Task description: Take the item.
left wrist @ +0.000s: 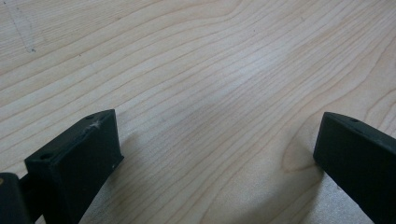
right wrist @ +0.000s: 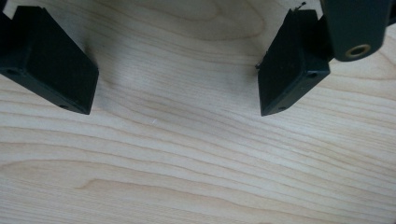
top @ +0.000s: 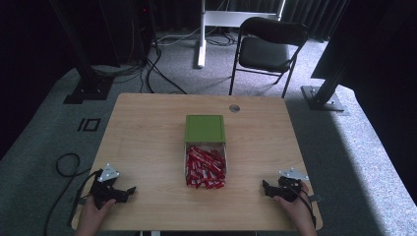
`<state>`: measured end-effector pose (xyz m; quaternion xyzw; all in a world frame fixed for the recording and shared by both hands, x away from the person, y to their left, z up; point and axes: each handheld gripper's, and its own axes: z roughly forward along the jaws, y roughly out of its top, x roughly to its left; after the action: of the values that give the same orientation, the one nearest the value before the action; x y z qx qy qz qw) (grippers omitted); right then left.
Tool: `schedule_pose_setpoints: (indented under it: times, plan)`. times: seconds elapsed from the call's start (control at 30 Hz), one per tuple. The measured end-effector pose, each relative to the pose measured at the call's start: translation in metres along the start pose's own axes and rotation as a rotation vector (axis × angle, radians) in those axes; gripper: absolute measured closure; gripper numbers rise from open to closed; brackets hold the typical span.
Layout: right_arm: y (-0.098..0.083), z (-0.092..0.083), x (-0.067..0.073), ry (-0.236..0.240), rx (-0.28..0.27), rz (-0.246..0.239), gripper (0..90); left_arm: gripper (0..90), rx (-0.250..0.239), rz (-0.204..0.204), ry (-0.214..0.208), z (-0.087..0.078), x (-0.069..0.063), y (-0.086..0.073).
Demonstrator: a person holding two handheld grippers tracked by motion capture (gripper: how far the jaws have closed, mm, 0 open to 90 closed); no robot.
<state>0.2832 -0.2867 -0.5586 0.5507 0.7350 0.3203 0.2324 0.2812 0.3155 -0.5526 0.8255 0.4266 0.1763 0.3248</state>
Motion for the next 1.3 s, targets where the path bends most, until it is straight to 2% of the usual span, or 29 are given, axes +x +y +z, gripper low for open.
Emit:
schedule_pose_setpoints:
  times: [0.7,0.93,1.3]
  plan:
    - [0.000,-0.001,0.000,0.002,-0.003,-0.001,13.4,1.4,0.000,-0.001,0.000,0.000,0.000,0.000]
    - [0.003,-0.003,0.005,0.040,0.002,-0.007,14.4,1.4,0.000,-0.001,0.000,0.000,0.000,0.000]
    - [0.034,-0.019,0.014,0.058,-0.054,-0.028,14.5,1.4,0.000,-0.001,0.000,0.000,0.000,0.000]
